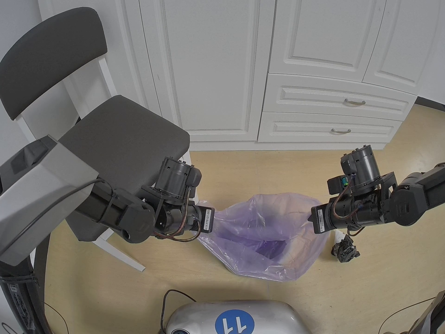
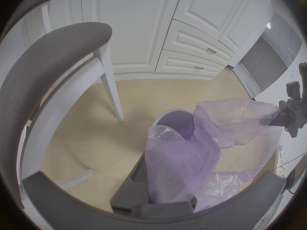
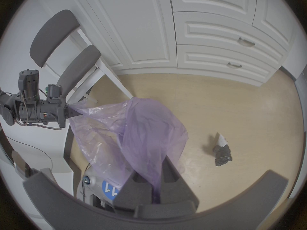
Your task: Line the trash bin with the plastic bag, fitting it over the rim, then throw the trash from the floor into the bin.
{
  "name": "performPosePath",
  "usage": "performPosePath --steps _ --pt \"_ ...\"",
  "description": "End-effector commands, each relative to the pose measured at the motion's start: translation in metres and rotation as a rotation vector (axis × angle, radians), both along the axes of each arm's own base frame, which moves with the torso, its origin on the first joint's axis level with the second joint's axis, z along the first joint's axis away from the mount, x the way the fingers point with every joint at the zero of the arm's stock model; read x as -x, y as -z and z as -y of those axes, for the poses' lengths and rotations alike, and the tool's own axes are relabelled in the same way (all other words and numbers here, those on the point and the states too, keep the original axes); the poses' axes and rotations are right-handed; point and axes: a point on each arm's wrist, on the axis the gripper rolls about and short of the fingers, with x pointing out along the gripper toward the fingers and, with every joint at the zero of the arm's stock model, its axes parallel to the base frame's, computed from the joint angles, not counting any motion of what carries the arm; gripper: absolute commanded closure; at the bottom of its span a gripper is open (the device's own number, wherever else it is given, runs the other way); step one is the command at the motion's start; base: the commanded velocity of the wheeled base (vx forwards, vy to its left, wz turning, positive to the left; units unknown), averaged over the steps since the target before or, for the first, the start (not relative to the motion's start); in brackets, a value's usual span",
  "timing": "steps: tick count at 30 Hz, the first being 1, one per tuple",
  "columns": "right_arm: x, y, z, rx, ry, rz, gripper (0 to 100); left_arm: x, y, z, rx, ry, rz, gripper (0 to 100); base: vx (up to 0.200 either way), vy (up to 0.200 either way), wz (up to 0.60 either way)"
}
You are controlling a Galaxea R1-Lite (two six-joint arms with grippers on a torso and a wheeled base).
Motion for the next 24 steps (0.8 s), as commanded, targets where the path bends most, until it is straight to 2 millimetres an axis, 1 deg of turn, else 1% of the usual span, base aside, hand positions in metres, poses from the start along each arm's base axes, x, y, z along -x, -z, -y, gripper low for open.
performPosePath --steps 1,3,8,11,16,20,22,24 --pt "0.004 -0.001 0.004 0.03 0.019 0.014 100 0.009 0.001 -0.006 0.017 0.001 0.02 100 0.0 0.0 0.0" --pt "0.002 0.002 0.005 0.036 0.028 0.005 100 0.013 0.001 -0.008 0.036 0.004 0.049 100 0.0 0.0 0.0" --pt "0.005 -0.002 0.011 0.033 0.04 0.017 100 0.021 -0.001 -0.013 0.061 0.002 0.083 100 0.0 0.0 0.0" --pt "0.01 -0.005 0.013 0.032 0.04 0.023 100 0.029 -0.007 -0.022 0.076 -0.005 0.102 100 0.0 0.0 0.0" --pt "0.016 -0.007 0.017 0.03 0.045 0.027 100 0.031 -0.011 -0.025 0.103 -0.006 0.143 100 0.0 0.0 0.0" --pt "0.019 -0.007 0.019 0.027 0.046 0.028 100 0.034 -0.01 -0.025 0.108 0.004 0.14 100 0.0 0.0 0.0" --pt "0.017 -0.003 0.019 0.02 0.054 0.022 100 0.035 -0.009 -0.026 0.11 0.012 0.133 100 0.0 0.0 0.0" --pt "0.005 0.008 0.021 0.019 0.072 0.017 100 0.033 -0.015 -0.026 0.128 0.01 0.155 100 0.0 0.0 0.0"
